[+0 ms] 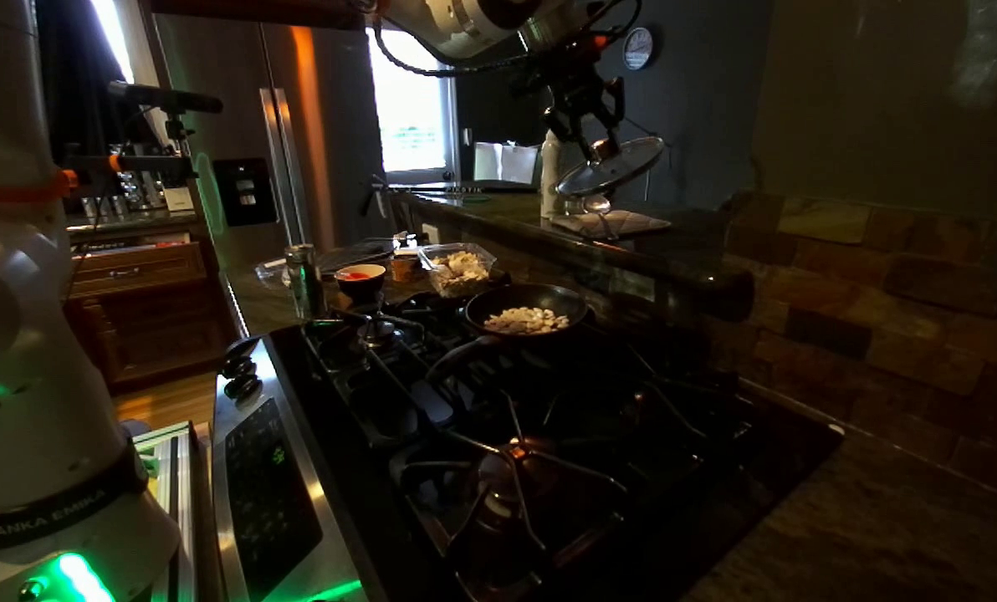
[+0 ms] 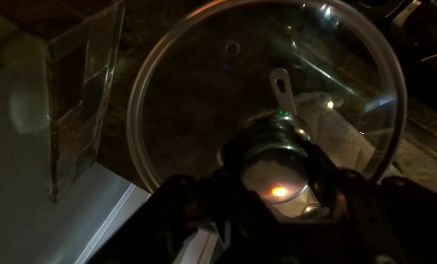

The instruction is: Pick up the lid from the counter to the right of the stove and place it on the counter above the stove

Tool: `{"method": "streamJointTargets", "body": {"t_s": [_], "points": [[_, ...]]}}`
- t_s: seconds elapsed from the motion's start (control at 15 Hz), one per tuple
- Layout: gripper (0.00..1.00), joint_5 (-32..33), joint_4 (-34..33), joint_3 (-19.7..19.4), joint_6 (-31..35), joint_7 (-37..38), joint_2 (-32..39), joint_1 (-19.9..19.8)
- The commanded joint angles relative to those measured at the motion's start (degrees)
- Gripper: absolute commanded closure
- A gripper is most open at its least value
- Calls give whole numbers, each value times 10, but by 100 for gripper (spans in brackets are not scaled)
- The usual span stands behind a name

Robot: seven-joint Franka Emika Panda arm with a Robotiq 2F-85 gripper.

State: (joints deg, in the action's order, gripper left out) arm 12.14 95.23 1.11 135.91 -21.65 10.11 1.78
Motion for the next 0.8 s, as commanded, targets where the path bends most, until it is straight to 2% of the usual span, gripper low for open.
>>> {"method": "streamJointTargets", "body": {"t_s": [0.0, 0.07, 0.13, 0.2, 0.27, 0.33, 0.6, 0.73], "points": [[77, 15, -143, -4, -89, 94, 99, 12], [77, 7, -61, 2, -42, 55, 46, 2], [52, 7, -77, 2, -49, 59, 61, 2], [52, 7, -77, 2, -48, 59, 65, 2], [77, 7, -75, 2, -48, 59, 65, 2], [77, 27, -80, -12, -5, 137, 74, 11], [77, 35, -138, -32, 35, 236, 132, 18], [77, 59, -177, -50, 24, 276, 163, 28]]}}
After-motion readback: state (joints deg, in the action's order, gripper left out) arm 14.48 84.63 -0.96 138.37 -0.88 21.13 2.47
